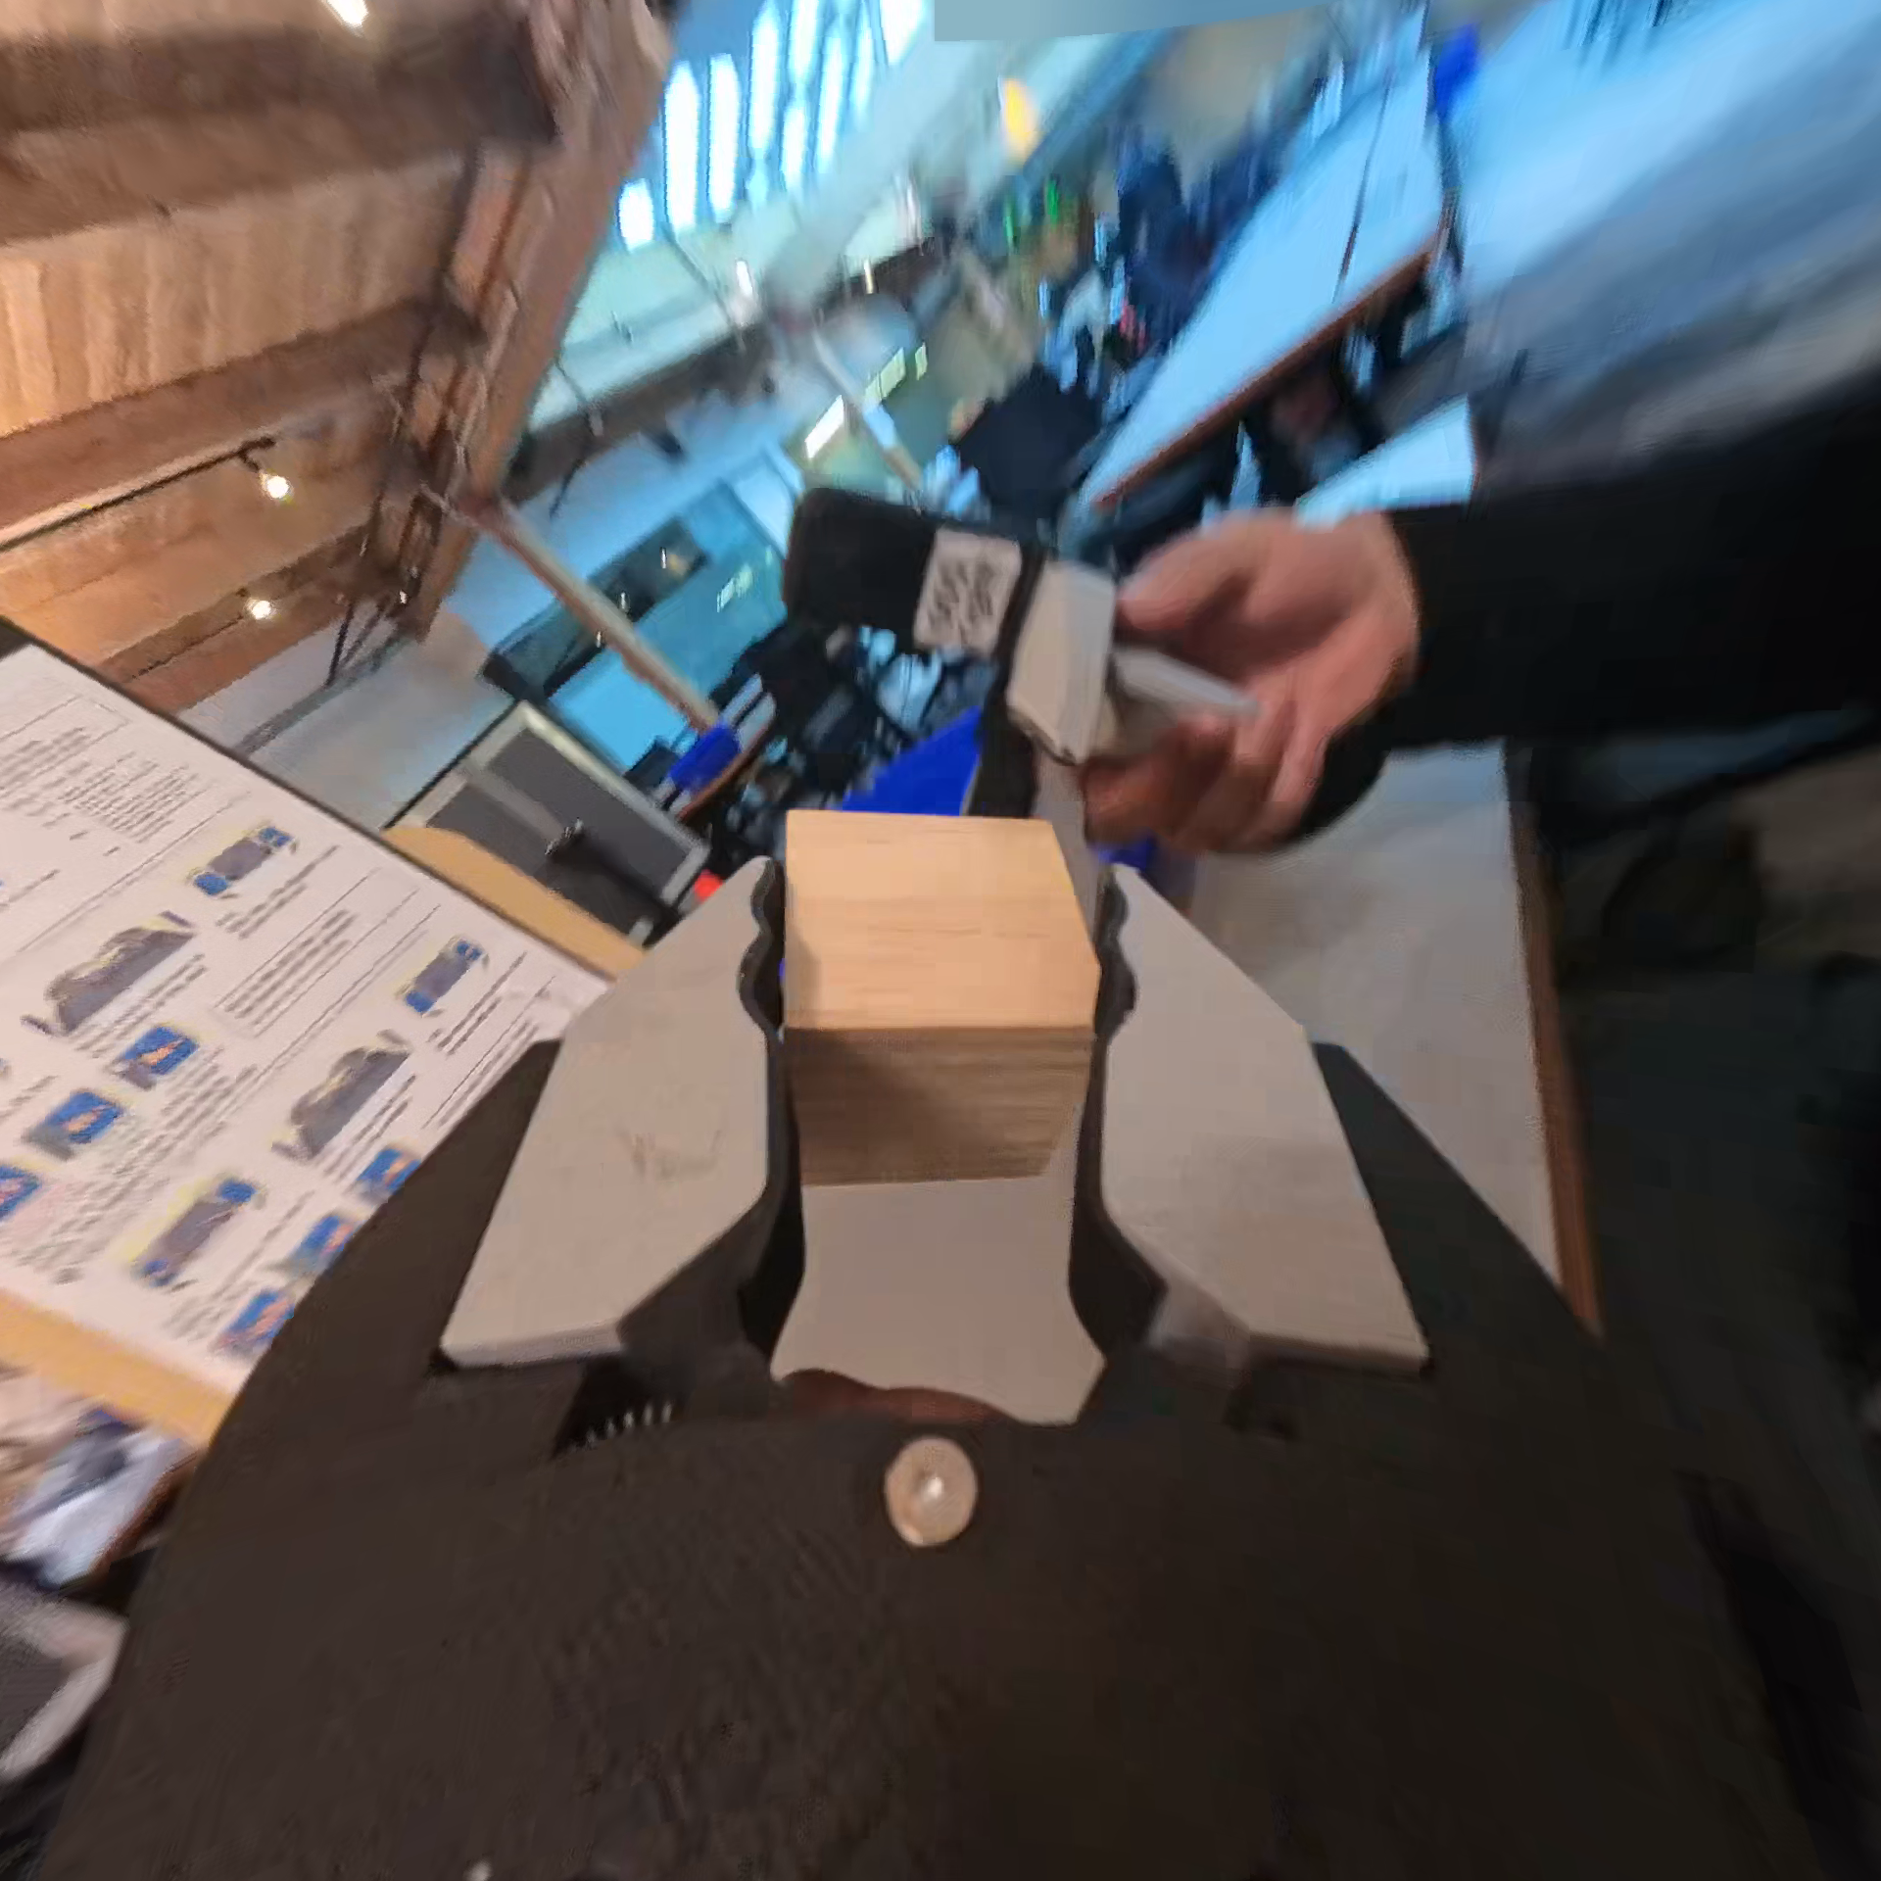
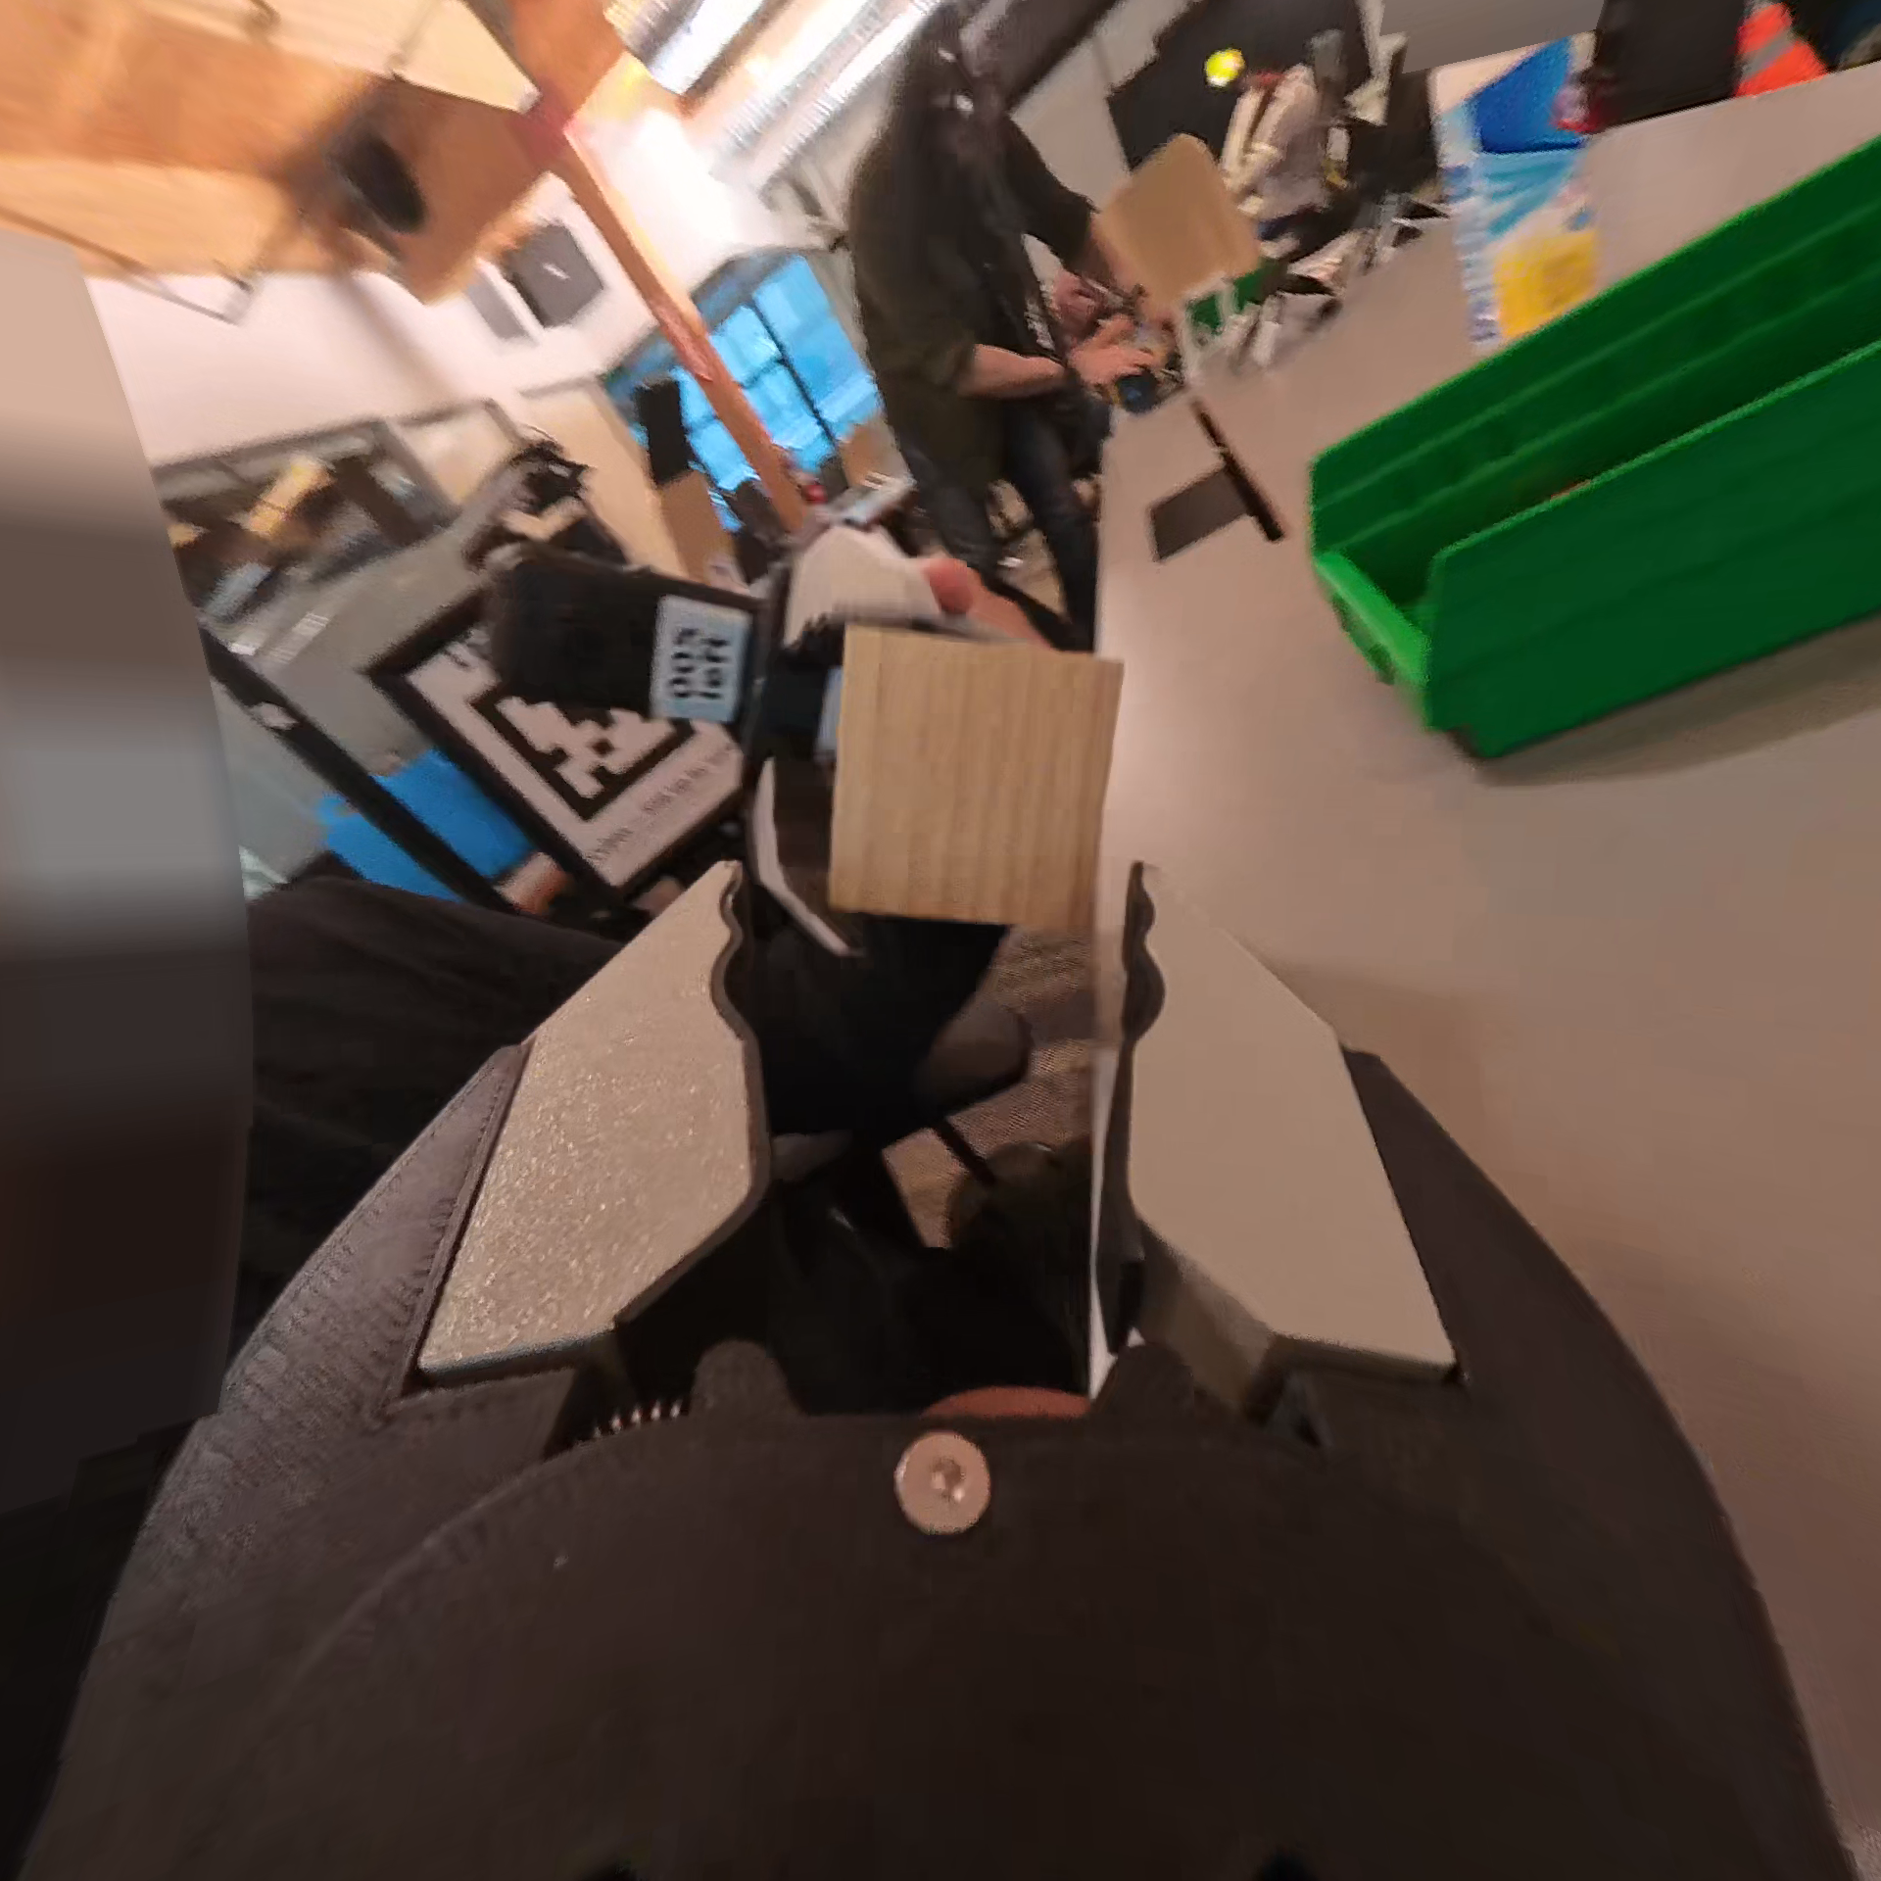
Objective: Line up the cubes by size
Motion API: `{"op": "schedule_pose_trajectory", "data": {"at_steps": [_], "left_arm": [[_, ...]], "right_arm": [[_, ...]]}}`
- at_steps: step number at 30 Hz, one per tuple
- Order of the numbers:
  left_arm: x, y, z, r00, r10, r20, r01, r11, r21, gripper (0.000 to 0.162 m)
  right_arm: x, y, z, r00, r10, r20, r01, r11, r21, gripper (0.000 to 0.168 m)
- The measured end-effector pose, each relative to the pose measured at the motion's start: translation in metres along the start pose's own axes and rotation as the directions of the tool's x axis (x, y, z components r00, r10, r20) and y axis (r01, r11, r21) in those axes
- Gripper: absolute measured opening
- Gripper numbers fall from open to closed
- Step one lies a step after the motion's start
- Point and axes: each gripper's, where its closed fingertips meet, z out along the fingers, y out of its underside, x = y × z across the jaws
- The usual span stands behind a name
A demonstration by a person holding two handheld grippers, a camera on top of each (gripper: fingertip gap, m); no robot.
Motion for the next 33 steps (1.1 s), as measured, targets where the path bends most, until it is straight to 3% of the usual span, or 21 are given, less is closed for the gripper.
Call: {"op": "schedule_pose_trajectory", "data": {"at_steps": [4, 7, 10, 12, 33], "left_arm": [[0.021, 0.017, 0.007, 0.989, 0.136, -0.060, -0.143, 0.981, -0.134, 0.059], [0.029, 0.011, 0.010, 0.987, 0.136, -0.086, -0.144, 0.985, -0.093, 0.059], [0.037, 0.006, 0.010, 0.981, 0.158, -0.112, -0.165, 0.984, -0.062, 0.059], [0.041, 0.005, 0.009, 0.978, 0.170, -0.122, -0.178, 0.982, -0.057, 0.060], [0.042, 0.005, 0.008, 0.981, 0.150, -0.126, -0.158, 0.986, -0.054, 0.059]], "right_arm": [[0.006, 0.001, 0.000, 0.998, -0.021, -0.060, 0.021, 1.000, -0.005, 0.075], [0.015, 0.014, 0.009, 0.993, -0.050, -0.108, 0.043, 0.997, -0.064, 0.076], [0.011, 0.022, 0.018, 0.997, -0.042, -0.068, 0.036, 0.995, -0.090, 0.072], [0.000, 0.026, 0.023, 1.000, -0.023, 0.007, 0.023, 0.995, -0.095, 0.058], [0.001, 0.027, 0.023, 1.000, -0.011, -0.027, 0.008, 0.996, -0.094, 0.057]]}}
